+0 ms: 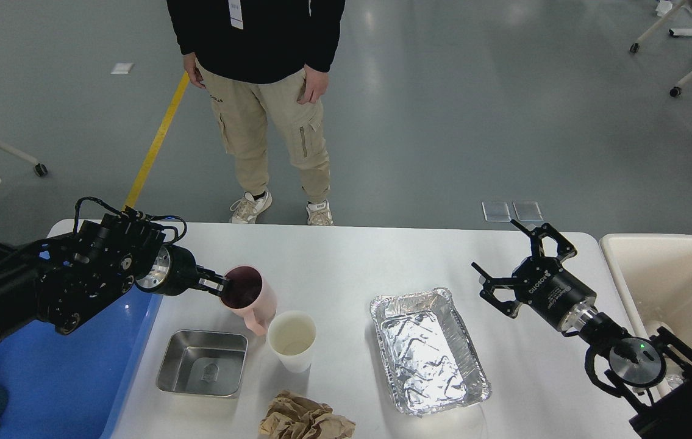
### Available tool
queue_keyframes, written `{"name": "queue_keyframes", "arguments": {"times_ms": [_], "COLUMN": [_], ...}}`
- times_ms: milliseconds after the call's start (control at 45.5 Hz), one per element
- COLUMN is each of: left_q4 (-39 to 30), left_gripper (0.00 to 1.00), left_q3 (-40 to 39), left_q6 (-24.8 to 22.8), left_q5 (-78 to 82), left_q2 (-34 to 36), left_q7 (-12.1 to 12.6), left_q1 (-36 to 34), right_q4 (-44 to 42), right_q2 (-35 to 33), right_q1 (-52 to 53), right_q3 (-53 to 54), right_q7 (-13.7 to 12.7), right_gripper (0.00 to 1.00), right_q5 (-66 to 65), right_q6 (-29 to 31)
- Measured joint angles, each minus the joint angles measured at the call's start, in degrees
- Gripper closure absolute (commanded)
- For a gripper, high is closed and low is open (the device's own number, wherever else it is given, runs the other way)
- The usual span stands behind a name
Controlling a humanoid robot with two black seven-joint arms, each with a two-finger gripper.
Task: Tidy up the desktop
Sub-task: 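Grasp the pink mug rim with the left gripper, then carry the pink mug into the blue tray and lower it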
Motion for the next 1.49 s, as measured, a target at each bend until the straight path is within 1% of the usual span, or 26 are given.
{"name": "queue_keyframes", "arguments": {"times_ms": [88,220,527,703,856,966,1076,1295,1493], "left_q4": [0.42,1.47,2.97,3.55,1.98,-2.46,-8.54,-21.61,-28.44], "left_gripper": [0.98,0.99,1.00,0.99,0.99,0.98,0.98,0.97,0.97], "left_q3": [0.42,0.97,1.11,1.03,0.96,0.86,0.81,0.60,0.20], "left_q6": [0.17,0.28,0.28,0.12,-2.17,-4.92,-6.13,-7.52,-7.48], "left_q5": [0.44,0.78,0.51,-1.55,-3.12,-3.23,-3.26,-3.34,-4.16], "left_q2": [0.00,0.04,0.22,0.78,2.35,6.44,11.96,27.56,40.06], "left_q7": [-1.48,-3.26,-4.56,-5.30,-6.88,-7.81,-8.04,-9.45,-12.10], "left_q1": [-0.05,-0.19,-0.75,-3.80,-6.63,-7.72,-8.44,-8.08,-6.67], "right_q4": [0.00,0.01,0.01,0.00,-0.29,-0.34,-0.39,-0.52,-0.53], "right_q2": [0.02,0.08,0.62,0.75,0.96,1.02,1.03,0.92,0.90], "right_q1": [0.00,0.00,0.00,0.01,0.19,0.26,0.28,0.33,0.06], "right_q3": [-0.01,-0.01,-0.02,-0.12,-0.25,-0.47,-0.56,-0.76,-0.83], "right_q7": [0.00,0.00,0.14,0.17,0.17,0.17,0.17,0.14,0.12], "right_gripper": [0.00,0.00,0.00,0.00,0.00,0.00,0.00,0.00,0.00], "right_q5": [0.00,-0.01,-1.46,-1.63,-2.27,-2.39,-2.44,-2.47,-3.60], "right_q6": [0.00,0.00,-0.16,-0.18,-0.26,-0.34,-0.36,-0.51,-0.53]}}
